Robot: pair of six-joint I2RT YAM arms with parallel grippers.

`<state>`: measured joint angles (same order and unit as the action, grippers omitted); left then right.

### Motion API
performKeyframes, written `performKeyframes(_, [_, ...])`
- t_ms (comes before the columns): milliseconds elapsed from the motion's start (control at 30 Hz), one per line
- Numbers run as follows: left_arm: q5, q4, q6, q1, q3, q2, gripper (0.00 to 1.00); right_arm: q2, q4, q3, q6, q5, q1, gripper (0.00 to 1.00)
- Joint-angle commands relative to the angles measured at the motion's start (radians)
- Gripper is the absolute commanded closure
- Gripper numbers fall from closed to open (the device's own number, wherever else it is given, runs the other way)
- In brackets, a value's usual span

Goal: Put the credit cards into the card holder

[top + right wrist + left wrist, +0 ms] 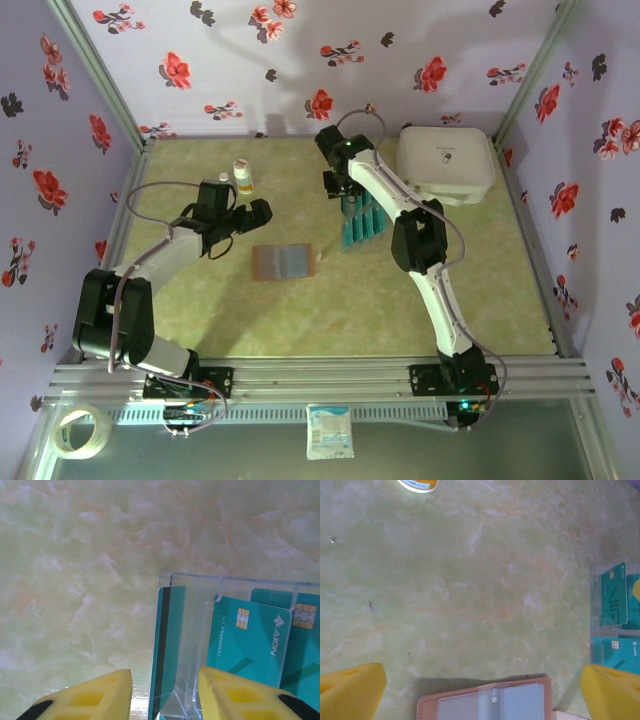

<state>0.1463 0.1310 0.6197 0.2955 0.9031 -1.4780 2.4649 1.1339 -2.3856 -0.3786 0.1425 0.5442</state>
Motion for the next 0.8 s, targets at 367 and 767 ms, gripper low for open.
performKeyframes(367, [0.045, -0.065, 0.035, -0.019, -0.033, -0.032, 0.0, 0.063, 0.044, -0.053, -0.001, 0.037, 0.002, 0.71])
performKeyframes(767, [0.053, -0.083, 0.048, -0.018, -0.045, -0.04, 0.0, 0.067, 0.041, -0.054, 0.003, 0.042, -0.001, 0.84])
